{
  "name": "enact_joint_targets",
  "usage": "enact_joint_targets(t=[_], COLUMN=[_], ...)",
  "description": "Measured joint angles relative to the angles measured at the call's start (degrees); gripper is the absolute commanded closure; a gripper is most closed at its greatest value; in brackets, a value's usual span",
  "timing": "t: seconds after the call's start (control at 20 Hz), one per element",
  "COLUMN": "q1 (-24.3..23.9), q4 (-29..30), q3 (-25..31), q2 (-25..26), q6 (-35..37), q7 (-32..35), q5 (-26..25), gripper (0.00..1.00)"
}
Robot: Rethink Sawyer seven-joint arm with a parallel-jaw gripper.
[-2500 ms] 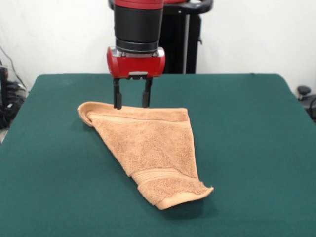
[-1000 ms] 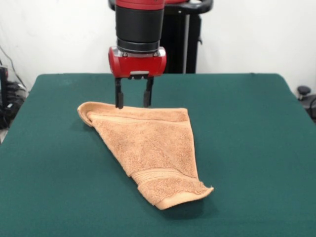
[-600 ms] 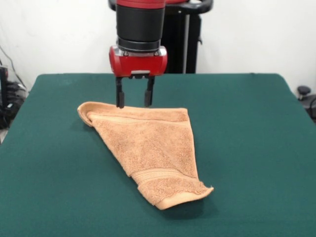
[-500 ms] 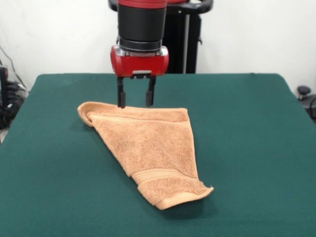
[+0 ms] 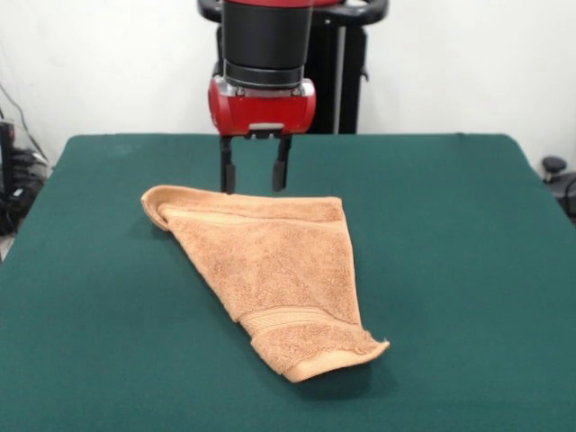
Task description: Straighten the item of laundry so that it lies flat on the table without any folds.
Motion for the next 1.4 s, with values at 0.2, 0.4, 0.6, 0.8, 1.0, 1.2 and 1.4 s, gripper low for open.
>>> enact_joint_targets(t=[0.2,0.4,0.6,0.8,1.0,1.2,1.4], q1=[-0.04,0.09,0.58,1.72,3.33,4.99,6.30], q4=[0.00,-0.37,-1.44,-3.24,-5.26,-7.54,-9.27], q3=[0.00,0.00,0.00,0.00,0.00,0.00,0.00], q2=[0.04,0.47,1.54,3.38,5.16,6.71,7.93], q6=[0.00,0.00,0.00,0.00,0.00,0.00,0.00], q7=[0.00,0.00,0.00,0.00,0.00,0.00,0.00], q5=[0.01,0.11,0.25,0.40,0.92,2.19,3.35], gripper=[0.00,0.00,0.00,0.00,0.00,0.00,0.00])
